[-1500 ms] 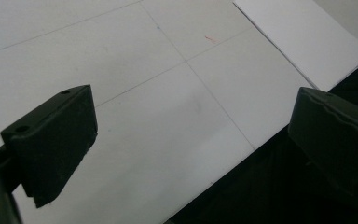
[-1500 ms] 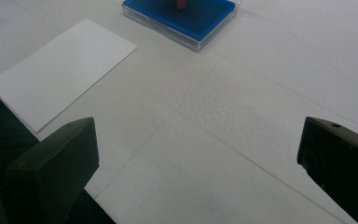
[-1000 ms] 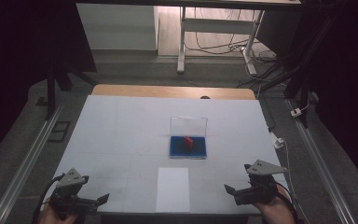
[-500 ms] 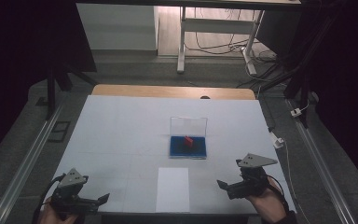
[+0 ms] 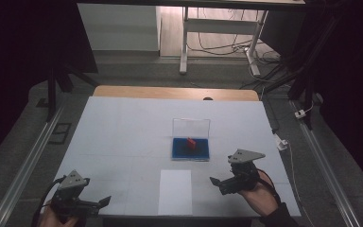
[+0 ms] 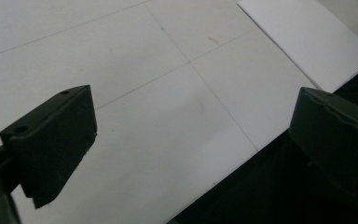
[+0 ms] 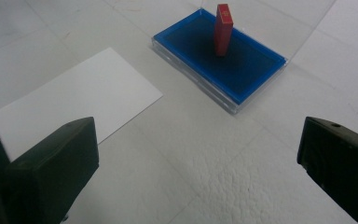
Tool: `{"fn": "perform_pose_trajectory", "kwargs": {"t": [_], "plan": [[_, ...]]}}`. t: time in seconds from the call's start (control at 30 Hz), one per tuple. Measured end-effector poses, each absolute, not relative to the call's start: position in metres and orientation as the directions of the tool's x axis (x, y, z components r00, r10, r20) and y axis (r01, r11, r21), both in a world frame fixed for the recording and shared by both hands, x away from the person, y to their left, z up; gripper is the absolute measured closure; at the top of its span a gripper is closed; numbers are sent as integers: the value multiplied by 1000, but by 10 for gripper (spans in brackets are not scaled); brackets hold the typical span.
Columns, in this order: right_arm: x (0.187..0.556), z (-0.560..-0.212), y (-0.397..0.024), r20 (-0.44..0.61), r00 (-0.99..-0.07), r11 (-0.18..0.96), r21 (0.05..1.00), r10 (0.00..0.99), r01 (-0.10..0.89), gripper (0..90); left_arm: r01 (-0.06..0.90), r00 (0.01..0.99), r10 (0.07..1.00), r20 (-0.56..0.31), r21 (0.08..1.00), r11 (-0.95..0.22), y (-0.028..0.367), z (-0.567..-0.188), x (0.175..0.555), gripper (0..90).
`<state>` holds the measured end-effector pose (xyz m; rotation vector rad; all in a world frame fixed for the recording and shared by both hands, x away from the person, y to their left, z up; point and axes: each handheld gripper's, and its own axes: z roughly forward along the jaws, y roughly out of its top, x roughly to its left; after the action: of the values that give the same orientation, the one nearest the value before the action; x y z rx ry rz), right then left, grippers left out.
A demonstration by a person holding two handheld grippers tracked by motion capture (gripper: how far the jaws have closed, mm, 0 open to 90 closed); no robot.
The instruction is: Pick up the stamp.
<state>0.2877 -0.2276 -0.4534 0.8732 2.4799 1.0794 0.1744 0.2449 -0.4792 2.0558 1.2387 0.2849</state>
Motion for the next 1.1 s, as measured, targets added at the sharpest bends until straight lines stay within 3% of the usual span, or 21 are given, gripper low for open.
{"fn": "perform_pose_trajectory", "kwargs": {"t": [1.1], "plan": [[349, -462, -181, 1, -773, 542, 712, 635, 446, 0, 675, 551, 814, -186, 673, -302, 246, -480, 175, 0]]}}
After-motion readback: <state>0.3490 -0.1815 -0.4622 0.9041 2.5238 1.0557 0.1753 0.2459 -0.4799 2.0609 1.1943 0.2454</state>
